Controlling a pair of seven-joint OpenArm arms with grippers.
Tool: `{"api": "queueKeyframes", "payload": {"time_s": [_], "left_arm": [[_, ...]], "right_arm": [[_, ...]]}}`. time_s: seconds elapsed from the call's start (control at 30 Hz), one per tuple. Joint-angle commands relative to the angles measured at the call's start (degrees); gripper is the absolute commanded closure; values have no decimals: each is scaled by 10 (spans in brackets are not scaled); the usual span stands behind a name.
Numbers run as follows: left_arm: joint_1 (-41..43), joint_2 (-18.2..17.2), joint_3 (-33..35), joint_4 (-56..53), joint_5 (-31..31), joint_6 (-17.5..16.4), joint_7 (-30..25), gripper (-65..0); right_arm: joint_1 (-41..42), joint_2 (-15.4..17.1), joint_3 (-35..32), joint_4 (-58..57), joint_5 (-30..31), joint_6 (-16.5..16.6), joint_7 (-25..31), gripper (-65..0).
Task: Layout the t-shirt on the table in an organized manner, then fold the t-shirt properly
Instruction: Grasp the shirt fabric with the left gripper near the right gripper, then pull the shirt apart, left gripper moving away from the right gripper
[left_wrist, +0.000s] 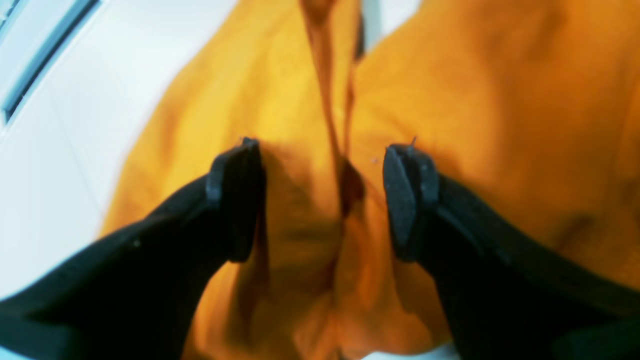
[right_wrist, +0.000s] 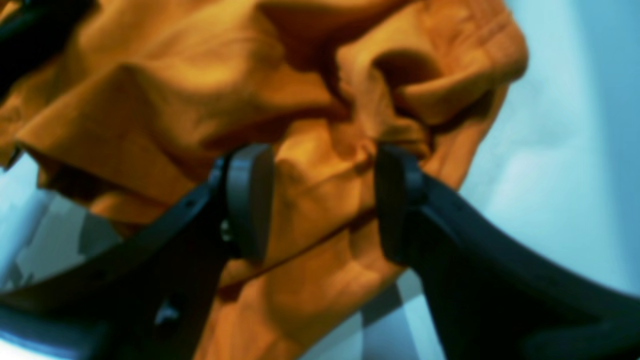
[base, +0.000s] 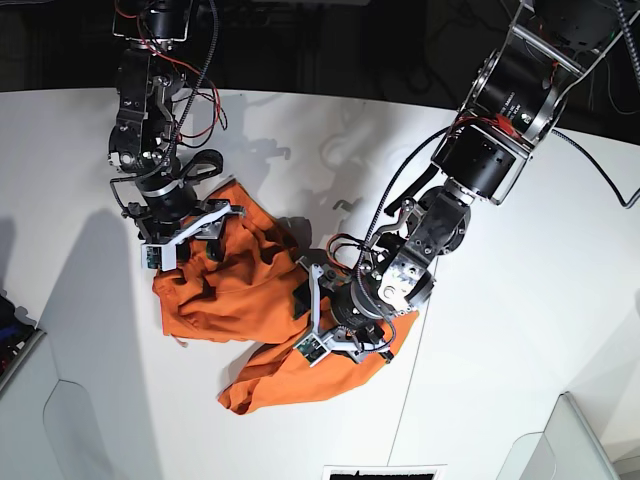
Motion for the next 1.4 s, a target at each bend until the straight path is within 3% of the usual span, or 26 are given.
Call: {"api": "queueKeyframes", "payload": {"time_s": [0.0,0.2,0.37,0.53,0.7,0.83,0.9,1.0,1.23,1.37], "left_arm": [[-16,3,-3,8,1,4,-15,-403],[-16,3,-3,7,30,53,-31,-394],[-15,1,-3,6,67,54,-34,-193],[-14,2,-3,6,69,37,-34,-190],[-17,-3,-5,7,83,63,-33,-17],[-24,-18,-5,14,91,95,-10,0],[-28,-32,-5,19,91,105,-3,0],[-33,-61,-5,24,90,117,-3,0],[-34,-122,-56,24,90,118,28,0],[-31,-155,-108,24,60,115,60,0]], "right_arm": [[9,0,0,10,5,0,17,-321],[9,0,0,10,5,0,17,-321],[7,0,0,10,5,0,17,-321],[7,0,0,10,5,0,17,-321],[7,0,0,10,4,0,17,-321],[7,0,0,10,-7,0,17,-318],[7,0,0,10,-24,0,17,-248],[6,1,0,10,-56,0,17,-9],[5,17,0,10,-75,0,15,0],[2,35,0,10,-75,0,13,0]]}}
